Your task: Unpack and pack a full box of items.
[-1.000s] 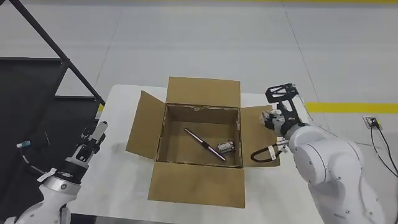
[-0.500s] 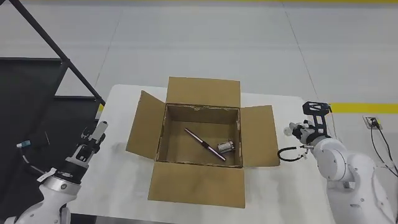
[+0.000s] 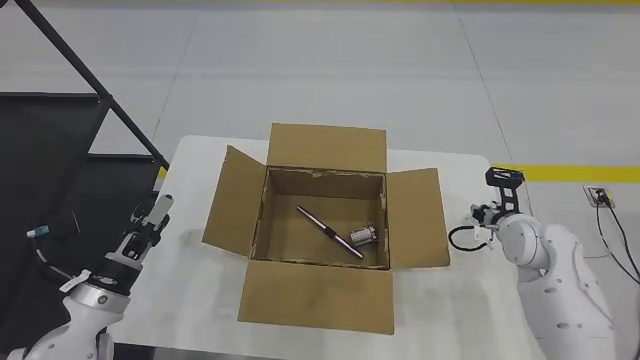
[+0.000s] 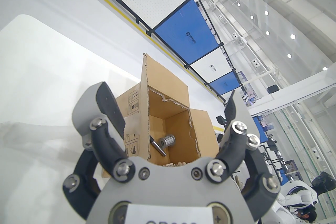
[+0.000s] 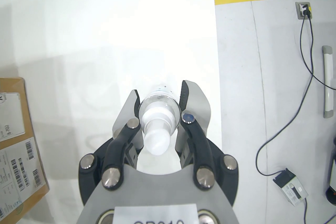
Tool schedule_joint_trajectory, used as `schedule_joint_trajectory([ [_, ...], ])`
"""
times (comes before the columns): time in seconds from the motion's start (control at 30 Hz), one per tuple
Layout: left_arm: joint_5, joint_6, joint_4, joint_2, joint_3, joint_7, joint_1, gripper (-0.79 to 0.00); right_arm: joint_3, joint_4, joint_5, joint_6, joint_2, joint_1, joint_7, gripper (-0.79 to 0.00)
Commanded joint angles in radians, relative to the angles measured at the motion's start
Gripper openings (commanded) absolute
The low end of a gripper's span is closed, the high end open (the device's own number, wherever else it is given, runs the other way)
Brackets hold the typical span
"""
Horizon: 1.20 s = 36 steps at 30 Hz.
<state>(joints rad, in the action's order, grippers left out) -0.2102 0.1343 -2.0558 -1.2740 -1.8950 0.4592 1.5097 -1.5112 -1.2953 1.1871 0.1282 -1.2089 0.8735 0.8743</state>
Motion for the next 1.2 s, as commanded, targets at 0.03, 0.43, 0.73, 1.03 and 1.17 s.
schedule_joint_trajectory([
  [0.03, 0.0, 0.0, 0.0, 0.0, 0.0, 0.0, 0.0, 0.0, 0.01, 0.019, 0.001, 0.001, -0.001, -0.016, 0.008, -0.785],
  [0.43, 0.0, 0.0, 0.0, 0.0, 0.0, 0.0, 0.0, 0.0, 0.029, 0.049, -0.021, 0.005, -0.002, -0.047, 0.01, 0.0],
  [0.73, 0.0, 0.0, 0.0, 0.0, 0.0, 0.0, 0.0, 0.0, 0.014, -0.384, 0.044, 0.096, 0.003, 0.078, -0.017, 0.0],
  [1.03, 0.0, 0.0, 0.0, 0.0, 0.0, 0.0, 0.0, 0.0, 0.248, -0.624, 0.037, -0.131, -0.011, 0.01, 0.074, 0.0],
  [1.17, 0.0, 0.0, 0.0, 0.0, 0.0, 0.0, 0.0, 0.0, 0.415, -0.499, -0.051, -0.23, -0.04, -0.146, 0.129, 0.0],
])
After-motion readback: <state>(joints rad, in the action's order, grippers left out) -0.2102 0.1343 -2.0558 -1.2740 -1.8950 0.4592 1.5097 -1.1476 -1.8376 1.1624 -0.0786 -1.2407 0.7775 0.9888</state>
